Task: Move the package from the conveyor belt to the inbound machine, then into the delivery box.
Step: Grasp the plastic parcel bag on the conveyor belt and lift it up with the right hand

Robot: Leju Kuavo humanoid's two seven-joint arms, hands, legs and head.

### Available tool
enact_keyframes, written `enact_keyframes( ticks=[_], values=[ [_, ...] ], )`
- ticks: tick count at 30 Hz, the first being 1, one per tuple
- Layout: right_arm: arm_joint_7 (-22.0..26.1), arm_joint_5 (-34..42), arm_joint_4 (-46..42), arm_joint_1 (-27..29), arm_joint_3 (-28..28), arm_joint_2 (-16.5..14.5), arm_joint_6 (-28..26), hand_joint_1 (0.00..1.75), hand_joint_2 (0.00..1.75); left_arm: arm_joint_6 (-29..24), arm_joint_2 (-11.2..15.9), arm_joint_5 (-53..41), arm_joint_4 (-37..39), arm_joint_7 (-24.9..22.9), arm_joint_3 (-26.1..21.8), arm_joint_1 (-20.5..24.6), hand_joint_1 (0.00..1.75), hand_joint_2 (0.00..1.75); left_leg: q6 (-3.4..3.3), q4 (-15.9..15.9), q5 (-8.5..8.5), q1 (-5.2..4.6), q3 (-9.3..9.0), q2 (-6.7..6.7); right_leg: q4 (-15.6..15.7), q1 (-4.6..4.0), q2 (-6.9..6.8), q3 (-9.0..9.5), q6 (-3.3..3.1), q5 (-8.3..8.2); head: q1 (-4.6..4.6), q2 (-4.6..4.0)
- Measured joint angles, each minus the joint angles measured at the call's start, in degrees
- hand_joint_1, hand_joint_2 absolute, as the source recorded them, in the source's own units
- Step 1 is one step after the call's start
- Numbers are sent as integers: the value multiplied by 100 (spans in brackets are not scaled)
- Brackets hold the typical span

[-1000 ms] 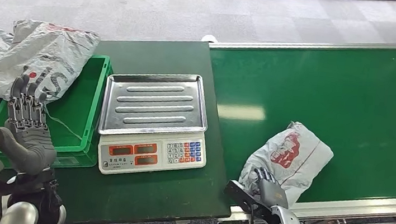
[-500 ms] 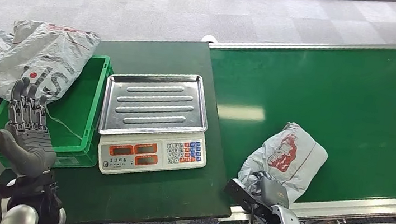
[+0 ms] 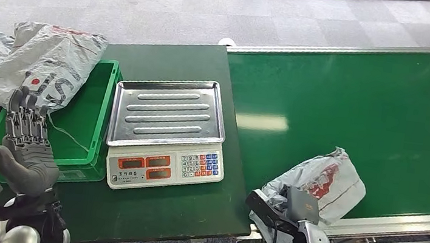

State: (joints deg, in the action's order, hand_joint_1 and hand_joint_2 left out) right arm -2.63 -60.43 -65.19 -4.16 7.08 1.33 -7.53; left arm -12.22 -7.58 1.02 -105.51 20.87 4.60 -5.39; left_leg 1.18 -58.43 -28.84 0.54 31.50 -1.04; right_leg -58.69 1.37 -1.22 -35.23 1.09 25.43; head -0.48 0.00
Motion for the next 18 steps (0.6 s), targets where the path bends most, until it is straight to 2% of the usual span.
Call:
enact_keyframes(
  ticks=[6,10,13,18],
  values=[
    [-45,-113,-389,28,-47,2,-105,175,175,0,0,3,-10,68,-3,-82,0,0,0,0,0,0,1,-2,0,0,1,-2,0,0,-1,0],
    [50,-533,-642,-95,-51,17,-501,175,175,0,-2,36,-7,118,-3,-103,0,0,0,0,0,0,43,-8,-1,1,4,-4,-2,-2,-1,0],
    [174,-786,-909,-501,-15,50,-673,175,175,4,-9,102,22,184,-3,-113,0,0,1,0,2,0,36,-18,-1,1,11,-7,-3,-6,0,0],
    [263,-1072,-1262,-1309,430,48,-519,175,175,80,-13,234,147,276,2,-33,0,0,6,-1,15,0,10,-20,-5,-1,16,-16,-11,-24,-1,0]
  ],
)
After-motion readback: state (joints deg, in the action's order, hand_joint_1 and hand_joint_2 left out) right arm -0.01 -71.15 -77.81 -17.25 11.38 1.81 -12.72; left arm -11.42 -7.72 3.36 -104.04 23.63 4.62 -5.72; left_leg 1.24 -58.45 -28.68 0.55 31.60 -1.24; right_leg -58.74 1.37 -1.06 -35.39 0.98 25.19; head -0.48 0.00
